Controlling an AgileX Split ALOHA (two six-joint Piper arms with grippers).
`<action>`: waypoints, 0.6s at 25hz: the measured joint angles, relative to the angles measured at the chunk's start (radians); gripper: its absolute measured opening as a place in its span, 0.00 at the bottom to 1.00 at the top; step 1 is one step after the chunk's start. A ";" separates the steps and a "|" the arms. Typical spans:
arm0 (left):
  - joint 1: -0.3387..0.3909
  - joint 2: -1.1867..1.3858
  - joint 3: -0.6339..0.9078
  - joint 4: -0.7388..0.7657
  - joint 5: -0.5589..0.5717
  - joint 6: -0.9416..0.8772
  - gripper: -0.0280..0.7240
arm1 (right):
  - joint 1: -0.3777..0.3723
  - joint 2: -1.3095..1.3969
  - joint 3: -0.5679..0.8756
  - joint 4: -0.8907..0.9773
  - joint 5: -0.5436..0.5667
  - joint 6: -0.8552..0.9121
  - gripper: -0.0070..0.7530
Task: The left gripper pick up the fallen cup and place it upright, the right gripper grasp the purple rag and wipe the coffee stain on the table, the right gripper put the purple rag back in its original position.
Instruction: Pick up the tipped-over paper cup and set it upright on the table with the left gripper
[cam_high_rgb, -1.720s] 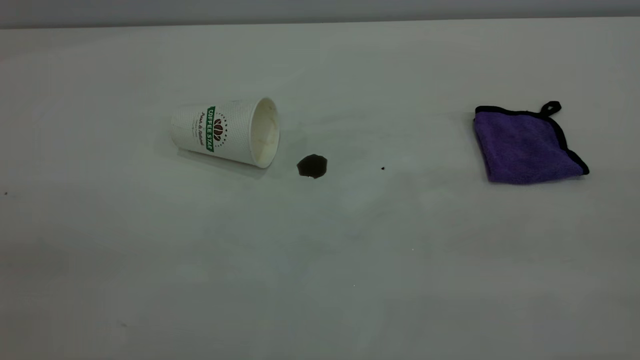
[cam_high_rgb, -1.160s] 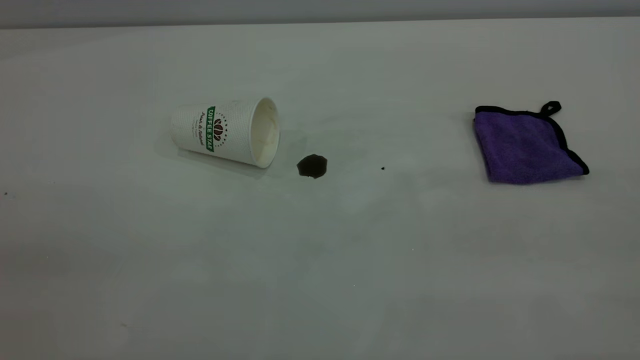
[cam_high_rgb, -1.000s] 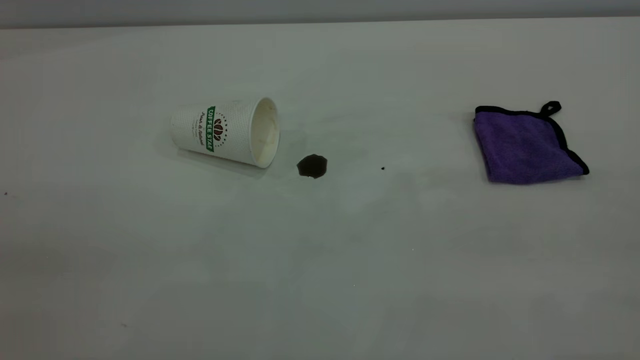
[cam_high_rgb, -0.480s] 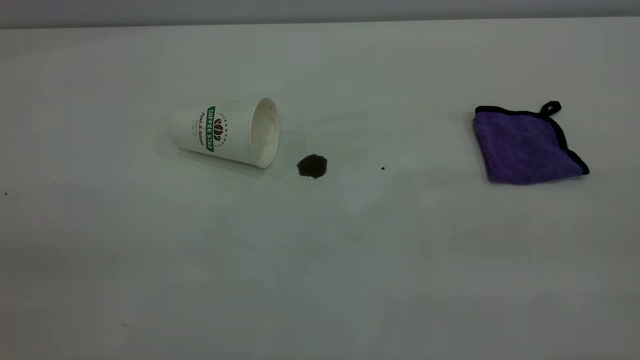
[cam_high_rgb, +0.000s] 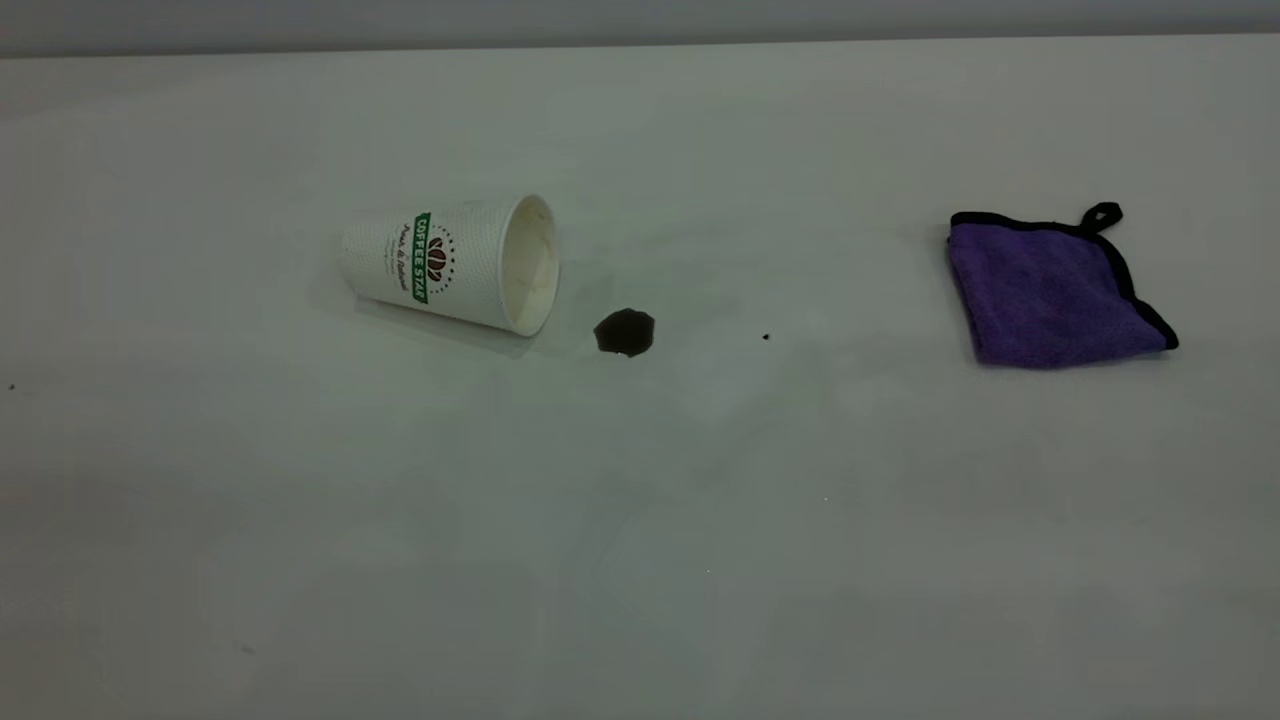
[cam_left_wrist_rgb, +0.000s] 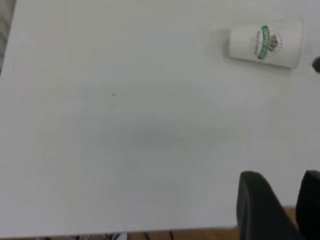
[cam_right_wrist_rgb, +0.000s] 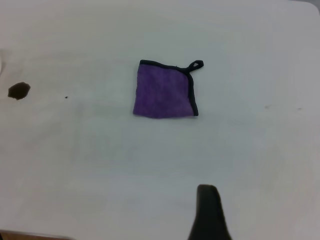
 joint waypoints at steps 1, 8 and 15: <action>0.000 0.044 -0.022 0.000 -0.025 -0.008 0.38 | 0.000 0.000 0.000 0.000 0.000 0.000 0.78; 0.000 0.481 -0.215 0.000 -0.148 0.046 0.50 | 0.000 0.000 0.000 0.000 0.001 0.000 0.78; -0.006 0.814 -0.354 -0.066 -0.201 0.136 0.89 | 0.000 0.000 0.000 0.000 0.001 0.000 0.78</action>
